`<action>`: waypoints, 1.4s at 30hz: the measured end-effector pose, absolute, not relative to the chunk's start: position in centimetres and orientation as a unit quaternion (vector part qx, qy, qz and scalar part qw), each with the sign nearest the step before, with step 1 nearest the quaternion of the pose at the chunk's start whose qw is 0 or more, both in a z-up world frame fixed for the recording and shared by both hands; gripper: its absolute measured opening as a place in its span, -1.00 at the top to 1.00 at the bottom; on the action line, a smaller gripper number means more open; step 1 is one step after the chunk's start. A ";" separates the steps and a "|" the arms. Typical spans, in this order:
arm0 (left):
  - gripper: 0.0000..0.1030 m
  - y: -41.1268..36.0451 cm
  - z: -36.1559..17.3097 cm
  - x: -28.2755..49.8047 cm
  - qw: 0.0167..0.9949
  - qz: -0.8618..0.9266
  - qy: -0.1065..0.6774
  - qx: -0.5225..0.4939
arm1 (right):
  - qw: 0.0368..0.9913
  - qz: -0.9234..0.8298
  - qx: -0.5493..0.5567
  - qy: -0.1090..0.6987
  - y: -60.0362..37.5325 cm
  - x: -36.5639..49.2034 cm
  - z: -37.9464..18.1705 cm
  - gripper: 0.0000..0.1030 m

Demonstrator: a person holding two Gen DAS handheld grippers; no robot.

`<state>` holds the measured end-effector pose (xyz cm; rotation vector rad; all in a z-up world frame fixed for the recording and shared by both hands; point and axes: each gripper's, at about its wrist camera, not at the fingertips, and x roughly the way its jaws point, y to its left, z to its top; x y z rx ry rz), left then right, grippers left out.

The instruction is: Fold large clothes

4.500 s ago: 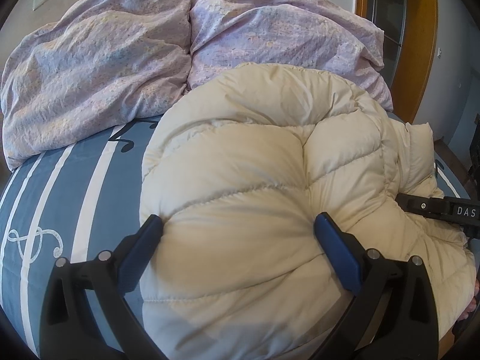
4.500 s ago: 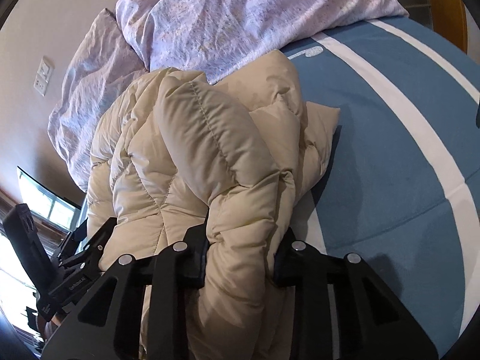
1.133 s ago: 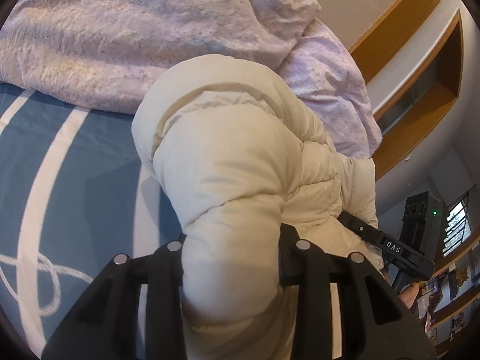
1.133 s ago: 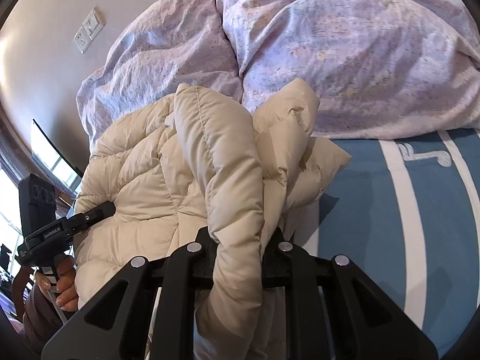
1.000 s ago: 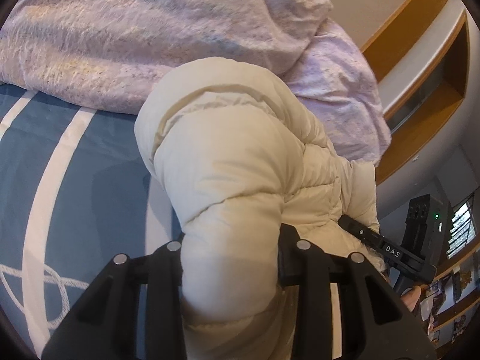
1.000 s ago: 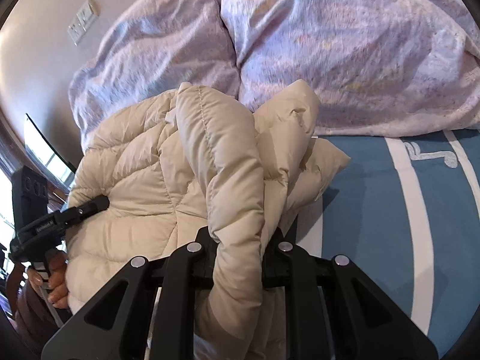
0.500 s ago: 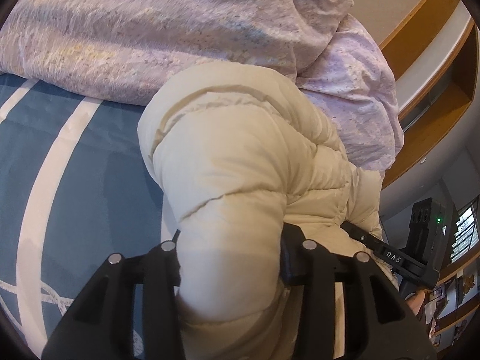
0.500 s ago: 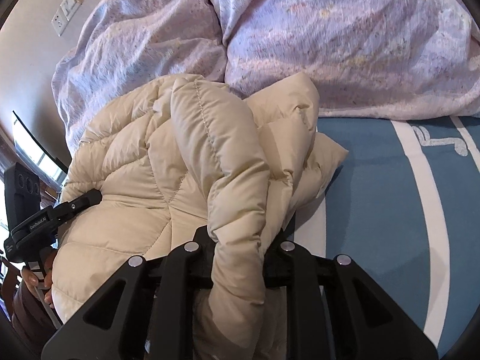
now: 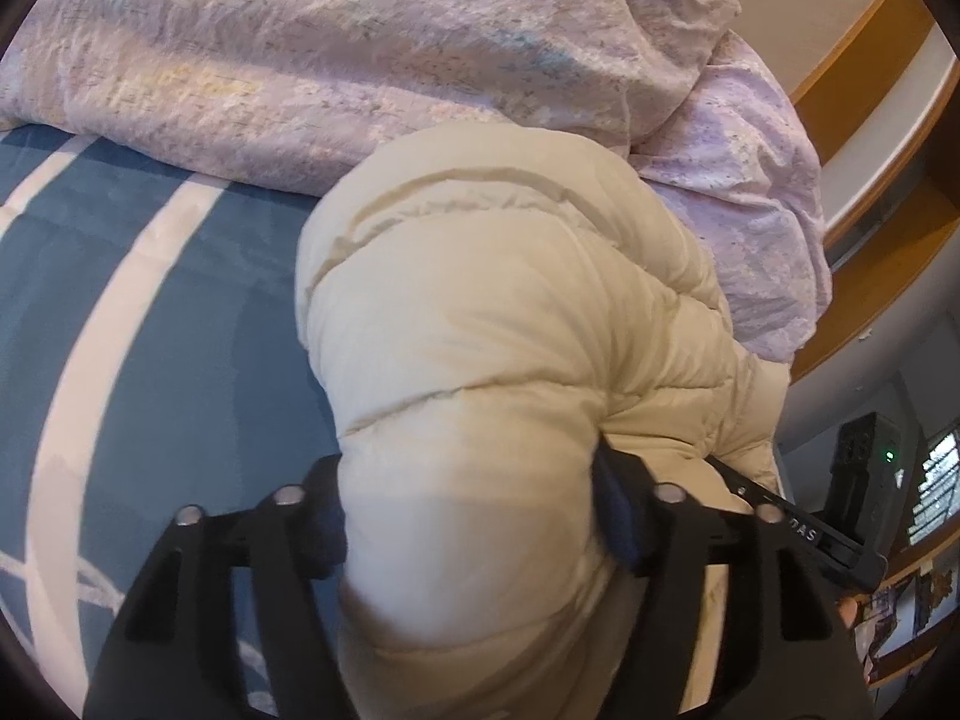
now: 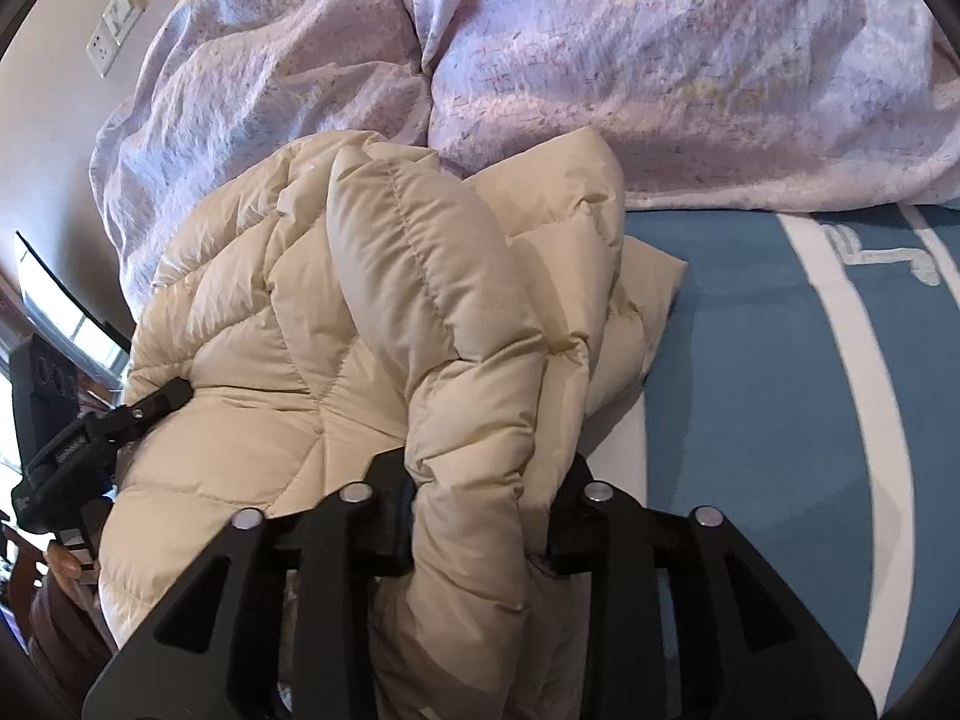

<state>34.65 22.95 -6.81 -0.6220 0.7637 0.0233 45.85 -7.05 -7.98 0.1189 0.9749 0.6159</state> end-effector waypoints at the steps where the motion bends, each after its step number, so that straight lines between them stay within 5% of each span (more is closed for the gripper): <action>1: -0.46 22.9 -6.7 34.5 0.882 0.016 0.367 -0.296 | 0.840 0.288 0.055 0.458 -7.2 45.5 -7.8 0.21; 21: -0.64 18.1 -2.1 29.2 0.915 0.042 0.353 -0.193 | 0.870 0.273 0.049 0.408 -9.9 39.9 -2.9 0.08; 33: -0.74 13.2 -3.7 29.0 0.920 0.078 0.375 -0.087 | 0.861 0.304 -0.031 0.406 -6.9 36.8 -4.1 0.38; 42: -0.80 12.2 -4.6 29.2 0.917 0.095 0.382 -0.061 | 0.858 0.279 -0.032 0.430 -7.3 37.8 -7.0 0.39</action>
